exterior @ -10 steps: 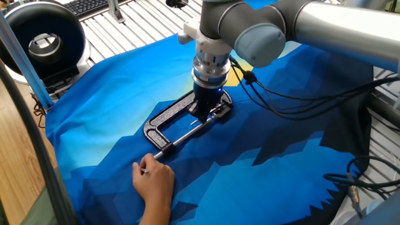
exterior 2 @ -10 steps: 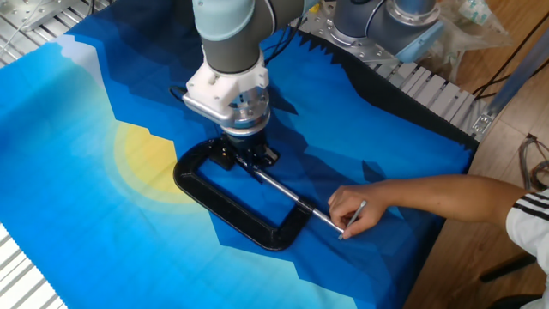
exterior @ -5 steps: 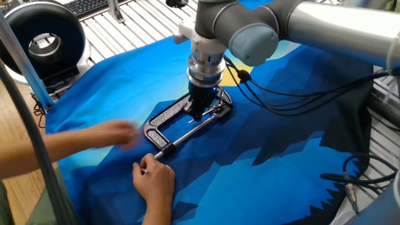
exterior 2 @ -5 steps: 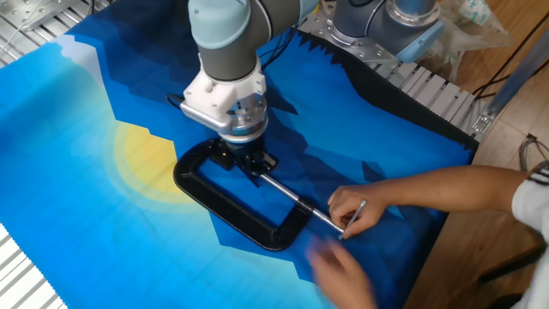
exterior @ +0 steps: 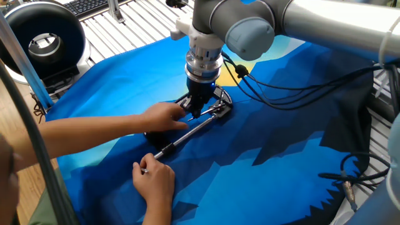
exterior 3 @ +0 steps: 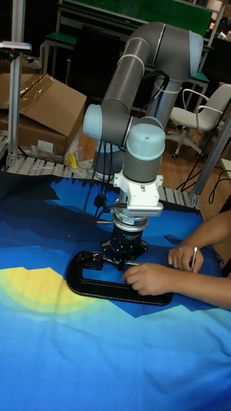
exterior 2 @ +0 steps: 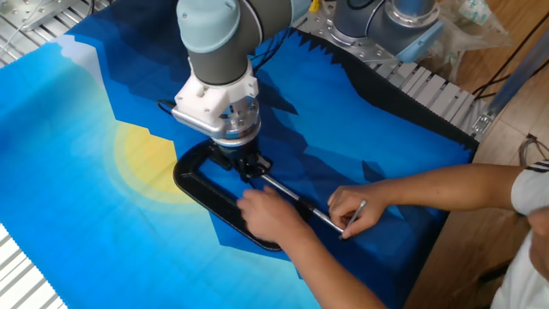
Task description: Turn the hands of a clock
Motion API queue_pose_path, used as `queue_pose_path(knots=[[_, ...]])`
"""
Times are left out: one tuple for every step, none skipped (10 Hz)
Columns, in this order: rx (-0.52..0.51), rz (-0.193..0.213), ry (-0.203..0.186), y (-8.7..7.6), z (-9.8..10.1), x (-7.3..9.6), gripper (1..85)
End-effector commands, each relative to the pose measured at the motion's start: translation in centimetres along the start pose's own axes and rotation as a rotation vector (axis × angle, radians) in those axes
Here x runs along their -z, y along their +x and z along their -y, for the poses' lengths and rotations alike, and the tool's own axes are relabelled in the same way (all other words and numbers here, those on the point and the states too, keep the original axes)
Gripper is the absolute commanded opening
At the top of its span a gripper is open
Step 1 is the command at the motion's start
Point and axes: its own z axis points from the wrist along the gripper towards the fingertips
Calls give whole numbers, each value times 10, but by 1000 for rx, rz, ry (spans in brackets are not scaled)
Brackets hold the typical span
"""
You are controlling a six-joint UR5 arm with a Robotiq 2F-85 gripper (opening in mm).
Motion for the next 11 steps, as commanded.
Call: queue_pose_path(knots=[[34, 10, 14, -8, 12, 2, 13], [44, 8, 17, -10, 17, 4, 13], [57, 8, 17, -13, 23, 6, 13], [64, 6, 17, -15, 26, 8, 13], [67, 2, 21, -16, 29, 10, 13], [69, 0, 23, -17, 30, 12, 13], [69, 0, 28, -19, 31, 15, 13], [68, 2, 30, -20, 32, 15, 13], [65, 7, 34, -23, 34, 16, 13], [65, 11, 37, -25, 38, 16, 13], [68, 13, 37, -26, 42, 17, 13]])
